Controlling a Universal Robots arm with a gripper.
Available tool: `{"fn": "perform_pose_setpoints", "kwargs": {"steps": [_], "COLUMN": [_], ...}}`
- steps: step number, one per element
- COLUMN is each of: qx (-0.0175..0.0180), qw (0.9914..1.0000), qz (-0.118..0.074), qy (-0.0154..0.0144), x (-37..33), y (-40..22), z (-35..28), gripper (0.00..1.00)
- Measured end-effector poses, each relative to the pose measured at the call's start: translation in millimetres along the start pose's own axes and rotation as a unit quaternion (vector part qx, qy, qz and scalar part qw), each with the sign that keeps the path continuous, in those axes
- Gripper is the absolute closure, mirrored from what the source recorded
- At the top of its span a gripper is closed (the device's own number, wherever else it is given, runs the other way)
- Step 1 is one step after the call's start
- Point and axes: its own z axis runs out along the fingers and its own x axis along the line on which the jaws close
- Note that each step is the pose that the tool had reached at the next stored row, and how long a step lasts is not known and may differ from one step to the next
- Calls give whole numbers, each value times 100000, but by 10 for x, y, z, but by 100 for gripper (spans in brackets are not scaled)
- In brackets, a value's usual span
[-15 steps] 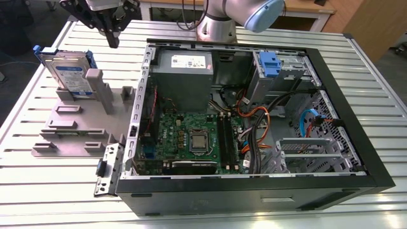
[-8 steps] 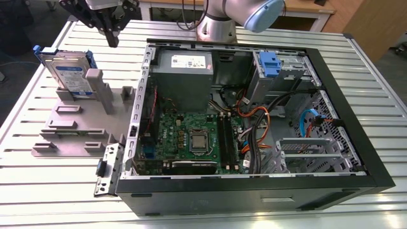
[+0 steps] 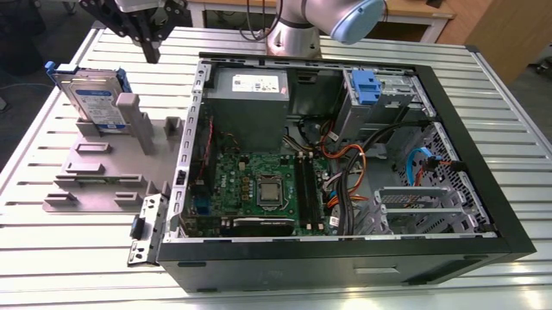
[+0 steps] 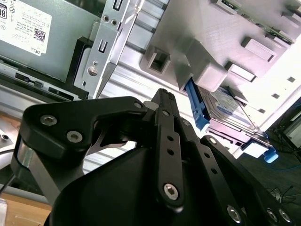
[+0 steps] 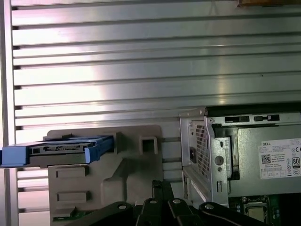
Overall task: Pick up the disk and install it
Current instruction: 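Reach for the disk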
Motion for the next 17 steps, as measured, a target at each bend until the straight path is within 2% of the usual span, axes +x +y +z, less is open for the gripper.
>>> {"fn": "perform_pose_setpoints", "kwargs": {"steps": [4,6,17], "qx": [-2,-3,-2], "qw": [100000,100000,100000], "qz": [-1,3,3], "qy": [0,-3,-1], "x": [10,62,88], "y": [7,4,2], "z": [0,-1,-1], "gripper": [89,89,89]}}
